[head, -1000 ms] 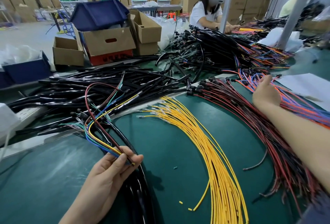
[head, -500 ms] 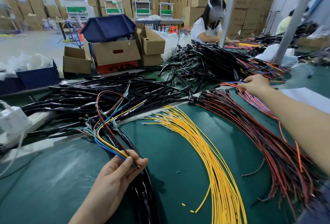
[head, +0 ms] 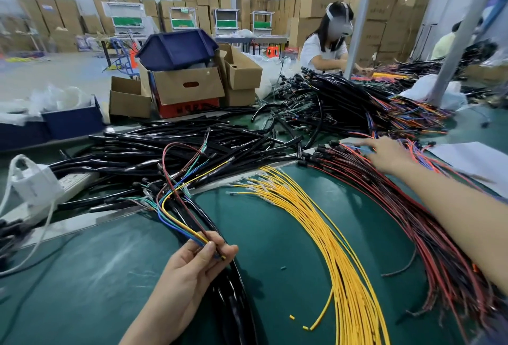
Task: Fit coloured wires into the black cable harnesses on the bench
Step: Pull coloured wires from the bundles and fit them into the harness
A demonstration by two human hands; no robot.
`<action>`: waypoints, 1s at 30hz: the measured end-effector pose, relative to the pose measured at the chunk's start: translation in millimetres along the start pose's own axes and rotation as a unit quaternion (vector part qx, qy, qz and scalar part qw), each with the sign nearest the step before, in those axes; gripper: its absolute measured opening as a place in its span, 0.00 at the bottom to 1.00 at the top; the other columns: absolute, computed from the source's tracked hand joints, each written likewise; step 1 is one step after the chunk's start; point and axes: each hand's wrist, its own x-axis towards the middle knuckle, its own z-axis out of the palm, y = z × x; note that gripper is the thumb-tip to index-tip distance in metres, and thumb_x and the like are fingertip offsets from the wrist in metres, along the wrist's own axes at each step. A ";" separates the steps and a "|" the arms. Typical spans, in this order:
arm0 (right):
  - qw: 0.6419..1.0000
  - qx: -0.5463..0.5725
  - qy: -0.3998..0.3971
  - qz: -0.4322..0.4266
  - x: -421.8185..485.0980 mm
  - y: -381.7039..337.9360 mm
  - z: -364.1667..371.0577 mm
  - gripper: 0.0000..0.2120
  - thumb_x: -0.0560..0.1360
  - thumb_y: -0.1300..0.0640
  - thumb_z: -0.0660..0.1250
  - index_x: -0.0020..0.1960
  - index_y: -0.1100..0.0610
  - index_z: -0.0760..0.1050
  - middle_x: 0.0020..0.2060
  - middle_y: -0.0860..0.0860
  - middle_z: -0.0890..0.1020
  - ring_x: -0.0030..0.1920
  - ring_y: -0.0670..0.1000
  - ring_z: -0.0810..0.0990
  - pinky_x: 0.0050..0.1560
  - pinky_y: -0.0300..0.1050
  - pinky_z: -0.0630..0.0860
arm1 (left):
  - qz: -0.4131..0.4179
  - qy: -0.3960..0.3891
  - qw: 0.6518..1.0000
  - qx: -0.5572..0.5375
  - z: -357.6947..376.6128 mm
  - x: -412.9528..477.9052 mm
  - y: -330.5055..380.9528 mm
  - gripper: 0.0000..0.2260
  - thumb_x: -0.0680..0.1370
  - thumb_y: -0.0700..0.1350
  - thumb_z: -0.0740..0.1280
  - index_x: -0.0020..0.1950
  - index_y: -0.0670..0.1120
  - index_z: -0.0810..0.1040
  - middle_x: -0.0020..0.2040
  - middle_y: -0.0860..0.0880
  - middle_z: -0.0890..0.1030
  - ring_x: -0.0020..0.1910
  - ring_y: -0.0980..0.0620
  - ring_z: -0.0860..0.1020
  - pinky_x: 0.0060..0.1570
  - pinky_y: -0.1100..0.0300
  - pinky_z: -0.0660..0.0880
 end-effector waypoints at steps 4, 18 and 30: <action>1.000 -0.018 0.001 -0.020 -7.6 -5.0 8.0 0.14 0.77 0.59 0.62 0.60 0.57 0.79 0.60 0.64 0.76 0.59 0.63 0.75 0.57 0.51 0.71 | 0.001 -0.002 1.000 0.000 -0.7 1.1 0.2 0.07 0.71 0.37 0.61 0.46 0.36 0.74 0.37 0.38 0.79 0.42 0.45 0.83 0.45 0.57 0.81; 0.992 -0.109 0.061 -0.034 -6.0 -26.0 -15.8 0.11 0.77 0.53 0.66 0.51 0.60 0.80 0.50 0.62 0.80 0.54 0.62 0.76 0.50 0.52 0.74 | 0.002 -0.008 1.000 0.007 -6.1 1.1 -0.1 0.07 0.73 0.39 0.61 0.46 0.35 0.74 0.47 0.32 0.82 0.50 0.41 0.82 0.44 0.57 0.81; 0.890 0.212 0.360 -0.185 -30.3 -141.8 -191.4 0.11 0.83 0.57 0.53 0.58 0.63 0.70 0.47 0.62 0.80 0.41 0.55 0.80 0.41 0.45 0.75 | 0.035 0.014 0.999 0.032 -1.5 1.3 -3.1 0.06 0.79 0.39 0.57 0.47 0.40 0.72 0.42 0.35 0.83 0.46 0.42 0.84 0.44 0.56 0.81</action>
